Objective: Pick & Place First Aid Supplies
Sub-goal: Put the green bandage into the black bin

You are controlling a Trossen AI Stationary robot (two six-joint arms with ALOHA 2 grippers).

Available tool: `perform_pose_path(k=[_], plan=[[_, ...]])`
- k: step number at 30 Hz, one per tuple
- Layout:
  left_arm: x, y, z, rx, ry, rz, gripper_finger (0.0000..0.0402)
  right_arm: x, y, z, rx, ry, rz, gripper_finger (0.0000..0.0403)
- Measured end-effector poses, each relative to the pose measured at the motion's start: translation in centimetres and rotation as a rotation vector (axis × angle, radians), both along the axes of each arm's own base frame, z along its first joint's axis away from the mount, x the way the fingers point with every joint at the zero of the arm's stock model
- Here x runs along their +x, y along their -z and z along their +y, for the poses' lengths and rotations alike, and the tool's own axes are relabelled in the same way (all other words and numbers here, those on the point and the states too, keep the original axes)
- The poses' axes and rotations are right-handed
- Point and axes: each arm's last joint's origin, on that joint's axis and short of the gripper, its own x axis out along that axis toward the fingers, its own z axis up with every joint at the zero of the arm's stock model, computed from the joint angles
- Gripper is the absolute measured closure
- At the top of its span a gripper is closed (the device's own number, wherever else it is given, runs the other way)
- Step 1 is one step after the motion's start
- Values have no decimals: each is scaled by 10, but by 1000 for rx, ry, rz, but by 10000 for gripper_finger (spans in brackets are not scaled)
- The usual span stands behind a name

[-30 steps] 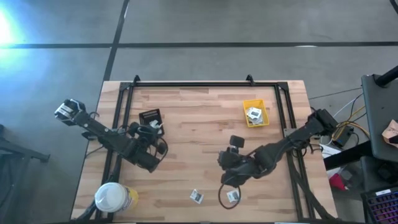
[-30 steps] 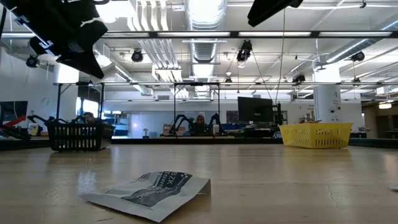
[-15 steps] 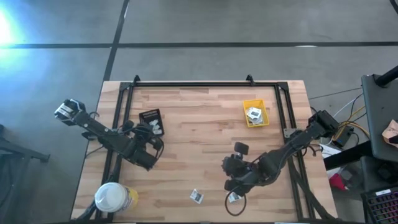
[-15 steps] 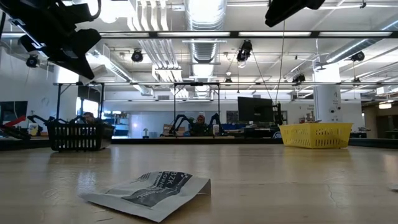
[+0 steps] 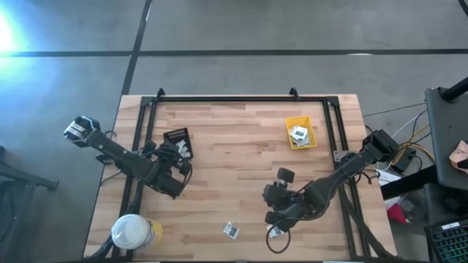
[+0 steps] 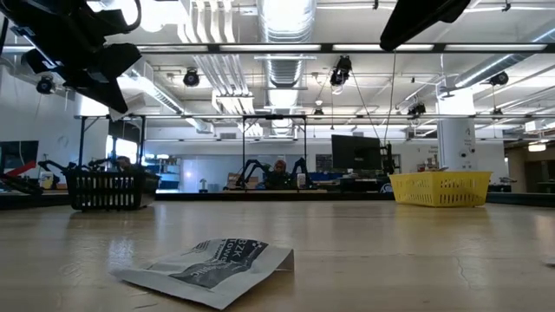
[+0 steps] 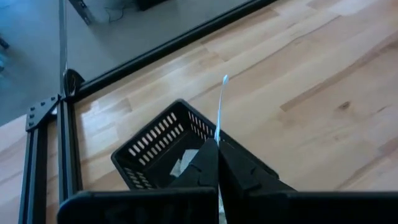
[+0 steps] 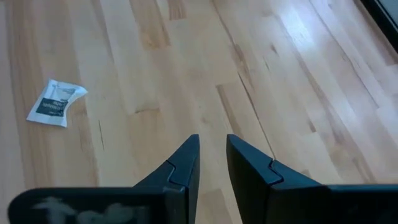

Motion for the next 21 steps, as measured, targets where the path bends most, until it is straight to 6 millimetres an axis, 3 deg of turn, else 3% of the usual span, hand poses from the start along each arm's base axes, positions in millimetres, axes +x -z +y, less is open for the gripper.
perform_pose_path(k=[8,21], plan=[[-7,15,3,-52,-63,-1,402,-1,3,-1,-16,-11,11,325],[-6,57,19,-113,-194,-172,401,-4,16,-3,-35,-8,39,336]])
